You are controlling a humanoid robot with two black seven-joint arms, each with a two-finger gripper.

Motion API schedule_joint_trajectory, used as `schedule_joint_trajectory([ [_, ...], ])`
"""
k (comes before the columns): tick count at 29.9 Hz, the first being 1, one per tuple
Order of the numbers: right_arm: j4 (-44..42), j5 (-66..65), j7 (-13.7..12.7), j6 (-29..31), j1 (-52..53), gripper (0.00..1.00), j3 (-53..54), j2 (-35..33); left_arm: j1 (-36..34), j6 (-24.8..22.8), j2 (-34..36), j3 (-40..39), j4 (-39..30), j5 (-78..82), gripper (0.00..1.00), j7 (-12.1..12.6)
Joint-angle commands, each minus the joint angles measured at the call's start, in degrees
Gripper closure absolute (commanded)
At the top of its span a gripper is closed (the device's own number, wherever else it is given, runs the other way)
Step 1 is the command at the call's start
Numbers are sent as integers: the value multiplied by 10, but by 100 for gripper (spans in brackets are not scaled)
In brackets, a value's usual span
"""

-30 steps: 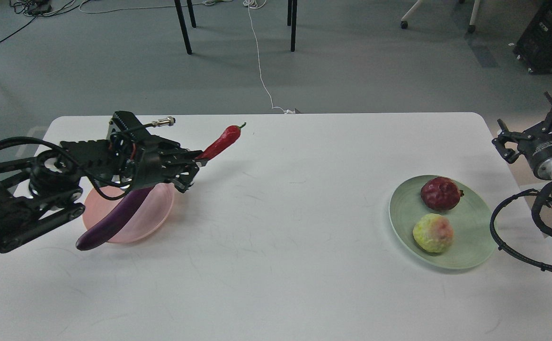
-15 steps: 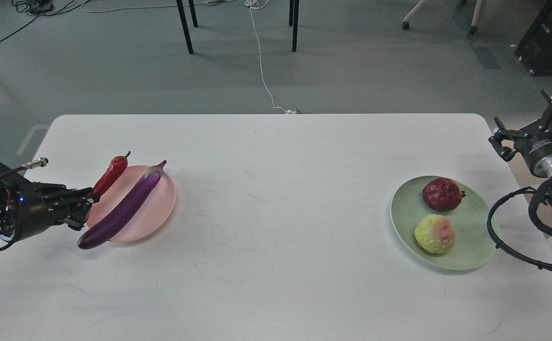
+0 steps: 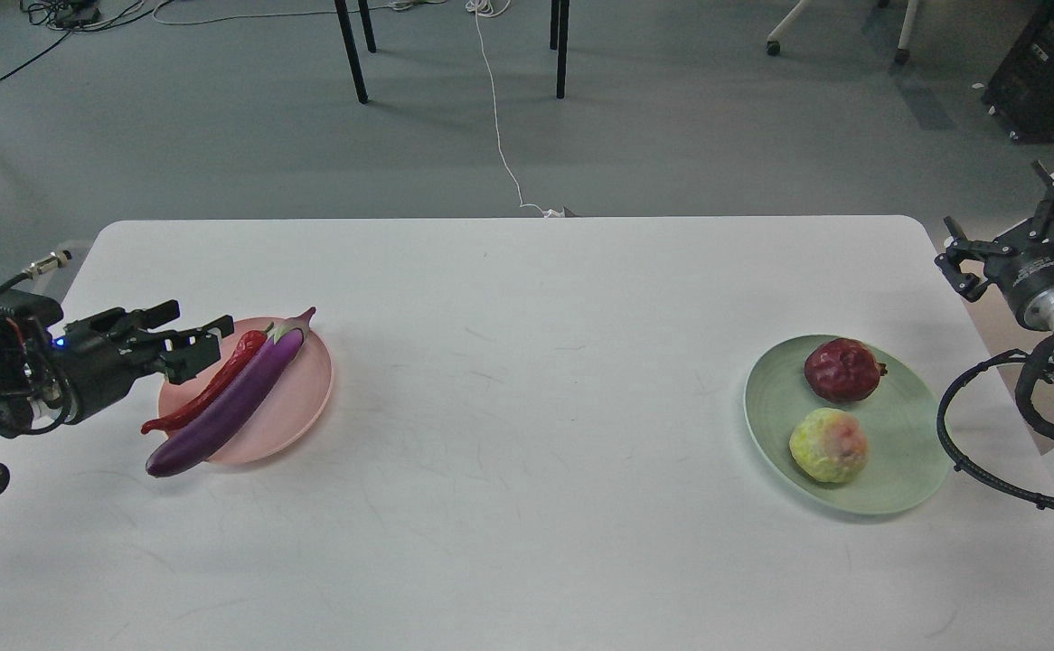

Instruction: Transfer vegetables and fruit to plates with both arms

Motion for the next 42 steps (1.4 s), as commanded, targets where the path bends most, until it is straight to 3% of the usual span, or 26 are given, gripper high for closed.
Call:
schedule_joint_trajectory([
  [1, -2, 1, 0, 0, 1, 1, 3, 2, -42, -1, -12, -4, 1, -140, 2, 1],
  [4, -4, 2, 0, 0, 13, 1, 14, 5, -63, 4, -43, -11, 6, -246, 2, 0],
  [9, -2, 7, -1, 0, 22, 1, 73, 10, -67, -2, -101, -89, 28, -400, 2, -4],
  [16, 10, 6, 0, 0, 27, 3, 89, 8, -69, -21, -230, -220, 97, -483, 2, -4],
  [19, 9, 4, -7, 0, 51, 3, 71, 1, -68, -68, -248, -286, 105, -525, 2, -4],
  [24, 5, 4, -8, 0, 66, 2, 15, 11, -69, -225, -263, -354, 169, -672, 2, -3],
  [27, 3, 7, -8, 0, 66, 2, 19, 34, -75, -295, -281, -360, 214, -748, 2, -1],
  [35, -42, 8, -9, 0, 63, 2, 74, 121, -72, -354, -309, -356, 238, -771, 2, 0],
  [42, -56, 8, 0, 0, 65, 1, 74, 143, -49, -349, -314, -359, 238, -773, 2, -4],
])
